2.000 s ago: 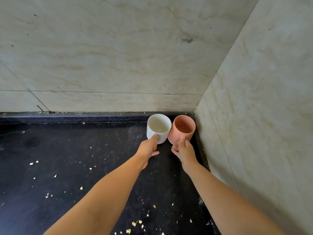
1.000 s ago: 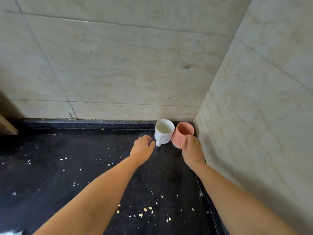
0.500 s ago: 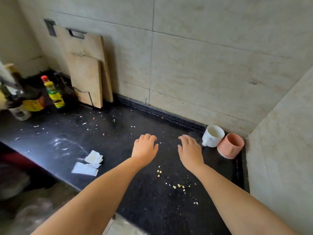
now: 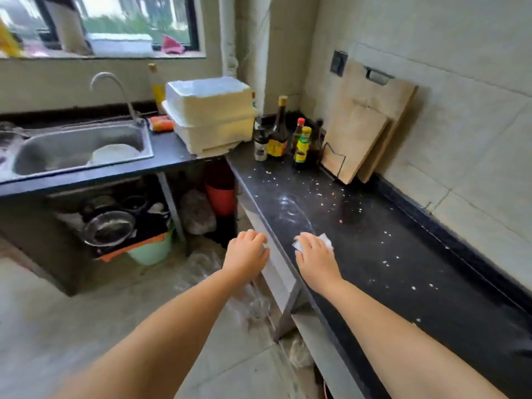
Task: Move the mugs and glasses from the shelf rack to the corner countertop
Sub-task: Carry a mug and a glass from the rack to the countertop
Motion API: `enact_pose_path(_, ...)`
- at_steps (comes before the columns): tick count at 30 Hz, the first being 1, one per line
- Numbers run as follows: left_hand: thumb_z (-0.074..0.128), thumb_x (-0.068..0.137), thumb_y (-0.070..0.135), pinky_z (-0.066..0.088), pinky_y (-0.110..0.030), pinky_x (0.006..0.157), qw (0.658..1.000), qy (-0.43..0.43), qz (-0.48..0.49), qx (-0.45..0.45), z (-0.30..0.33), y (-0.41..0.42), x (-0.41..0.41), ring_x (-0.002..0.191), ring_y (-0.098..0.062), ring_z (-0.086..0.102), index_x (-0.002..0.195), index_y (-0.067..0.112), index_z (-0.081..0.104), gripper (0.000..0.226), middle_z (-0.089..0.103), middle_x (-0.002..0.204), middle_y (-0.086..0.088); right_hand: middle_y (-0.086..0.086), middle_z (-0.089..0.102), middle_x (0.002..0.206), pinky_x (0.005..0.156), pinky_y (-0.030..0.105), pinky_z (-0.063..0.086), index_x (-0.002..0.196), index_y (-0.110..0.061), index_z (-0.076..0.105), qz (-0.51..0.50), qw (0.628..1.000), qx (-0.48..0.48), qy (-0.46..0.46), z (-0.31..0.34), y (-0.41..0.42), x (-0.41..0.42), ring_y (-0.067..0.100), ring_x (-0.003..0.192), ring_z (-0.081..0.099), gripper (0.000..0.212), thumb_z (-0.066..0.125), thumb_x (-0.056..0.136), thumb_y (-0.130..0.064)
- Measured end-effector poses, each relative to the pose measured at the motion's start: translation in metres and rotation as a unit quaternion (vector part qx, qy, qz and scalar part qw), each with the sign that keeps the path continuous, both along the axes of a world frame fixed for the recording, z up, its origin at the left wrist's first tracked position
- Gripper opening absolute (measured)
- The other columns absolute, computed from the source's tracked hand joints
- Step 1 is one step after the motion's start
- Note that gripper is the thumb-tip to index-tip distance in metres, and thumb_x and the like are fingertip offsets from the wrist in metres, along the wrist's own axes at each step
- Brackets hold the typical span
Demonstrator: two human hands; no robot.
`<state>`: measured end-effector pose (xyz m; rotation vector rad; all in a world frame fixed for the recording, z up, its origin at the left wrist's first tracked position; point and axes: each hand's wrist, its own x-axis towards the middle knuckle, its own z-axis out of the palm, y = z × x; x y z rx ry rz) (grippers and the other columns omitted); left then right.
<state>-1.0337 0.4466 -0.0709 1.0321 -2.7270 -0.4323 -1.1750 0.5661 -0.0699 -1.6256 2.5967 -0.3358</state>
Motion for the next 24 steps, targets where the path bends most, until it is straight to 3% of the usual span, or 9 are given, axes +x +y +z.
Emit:
enact_pose_path(8, 0.045, 0.093, 0.037, 0.038, -0.034, 0.092, 0.991, -0.036, 0.126, -0.032, 0.008, -0.132, 0.218, 0.116, -0.024, 0.048, 0.118, 0.02, 0.057, 0.033, 0.055, 0.12, -0.003, 0.002, 0.045, 0.139, 0.095, 0.038, 0.042, 0.133, -0.016, 0.045, 0.121, 0.991, -0.017, -0.055, 0.003, -0.178, 0.179, 0.025, 0.123, 0.045, 0.037, 0.037, 0.099, -0.027)
enact_pose_path(14, 0.046, 0.093, 0.038, 0.044, -0.037, 0.09, 0.957, -0.051, 0.282, -0.044, 0.023, -0.212, 0.397, 0.113, -0.025, 0.051, 0.116, 0.018, 0.059, 0.034, 0.057, 0.12, -0.005, 0.003, 0.045, 0.137, 0.092, 0.04, 0.046, 0.134, -0.016, 0.044, 0.264, 0.964, -0.009, -0.04, 0.015, -0.297, 0.344, 0.026, 0.121, 0.046, 0.037, 0.036, 0.099, -0.028)
enact_pose_path(20, 0.046, 0.093, 0.037, 0.046, -0.038, 0.094, 0.913, -0.029, 0.407, -0.011, 0.025, -0.252, 0.512, 0.11, -0.021, 0.052, 0.113, 0.02, 0.059, 0.029, 0.058, 0.117, -0.004, 0.006, 0.048, 0.135, 0.095, 0.04, 0.046, 0.132, -0.015, 0.047, 0.398, 0.917, 0.006, -0.023, 0.021, -0.383, 0.472, 0.027, 0.121, 0.047, 0.036, 0.038, 0.098, -0.022)
enact_pose_path(24, 0.043, 0.094, 0.036, 0.039, -0.037, 0.097, 0.892, -0.038, 0.451, 0.003, 0.026, -0.285, 0.563, 0.115, -0.023, 0.049, 0.116, 0.019, 0.058, 0.031, 0.056, 0.121, -0.006, 0.007, 0.046, 0.136, 0.097, 0.044, 0.046, 0.134, -0.015, 0.045, 0.448, 0.894, 0.015, -0.017, 0.019, -0.436, 0.532, 0.028, 0.123, 0.046, 0.037, 0.038, 0.097, -0.021)
